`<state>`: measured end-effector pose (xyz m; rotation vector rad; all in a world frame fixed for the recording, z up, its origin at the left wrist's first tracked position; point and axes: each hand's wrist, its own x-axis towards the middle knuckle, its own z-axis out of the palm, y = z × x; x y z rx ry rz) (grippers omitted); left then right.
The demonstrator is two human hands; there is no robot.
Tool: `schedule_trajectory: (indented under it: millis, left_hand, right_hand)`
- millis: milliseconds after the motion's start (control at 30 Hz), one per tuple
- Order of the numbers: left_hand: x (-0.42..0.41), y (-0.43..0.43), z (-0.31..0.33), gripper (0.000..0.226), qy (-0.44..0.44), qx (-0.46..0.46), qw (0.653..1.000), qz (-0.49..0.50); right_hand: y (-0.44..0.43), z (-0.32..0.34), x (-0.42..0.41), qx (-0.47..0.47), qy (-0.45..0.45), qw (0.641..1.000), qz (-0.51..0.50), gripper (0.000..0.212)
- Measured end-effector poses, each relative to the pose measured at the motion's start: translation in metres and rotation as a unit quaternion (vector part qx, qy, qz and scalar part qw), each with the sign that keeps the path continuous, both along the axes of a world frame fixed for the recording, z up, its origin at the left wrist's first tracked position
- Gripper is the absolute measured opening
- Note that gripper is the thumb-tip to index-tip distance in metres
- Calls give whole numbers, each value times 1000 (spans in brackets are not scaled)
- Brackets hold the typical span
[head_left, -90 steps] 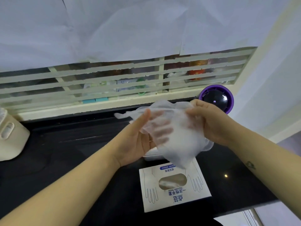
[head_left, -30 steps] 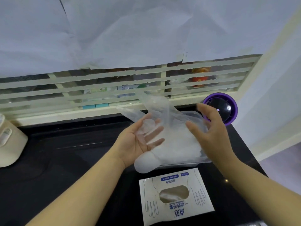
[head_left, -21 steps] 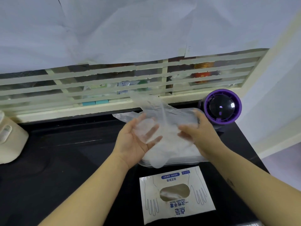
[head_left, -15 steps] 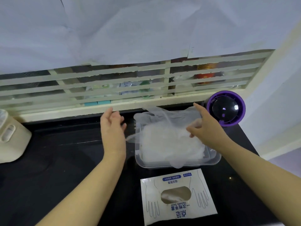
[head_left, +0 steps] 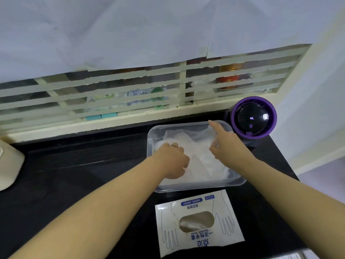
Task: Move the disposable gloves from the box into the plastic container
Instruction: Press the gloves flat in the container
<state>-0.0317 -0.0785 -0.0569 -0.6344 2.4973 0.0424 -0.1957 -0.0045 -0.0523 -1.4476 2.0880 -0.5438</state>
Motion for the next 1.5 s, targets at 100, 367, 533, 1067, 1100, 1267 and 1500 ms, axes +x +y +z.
schedule_trajectory:
  millis: [100,367,533,1067,1100,1267,1500]
  left_hand:
    - [7,4,11,34,-15,-23,999,-39]
    - [38,19,60,35,6,61,998,31]
    - [8,-12,41,42,128,83,983,101]
    - [-9,-24,-34,68,75,78,990,86]
    - [-10,-23,-38,74,55,72,992,90]
    - [-14,-13,-56,109,-32,64,992,103]
    - [-17,-14,-63,115,-49,81,989,111]
  right_hand:
    - [-3,-1,-2,17,16,1000,-2,73]
    - [-4,34,1,-57,223,968,97,54]
    - [-26,12,7,161,155,961,160,33]
    - [-15,-27,15,201,170,926,271,96]
    - [-15,-32,16,229,164,921,267,97]
    - [-14,-53,15,284,175,908,253,104]
    - [-22,-67,19,338,184,895,225,106]
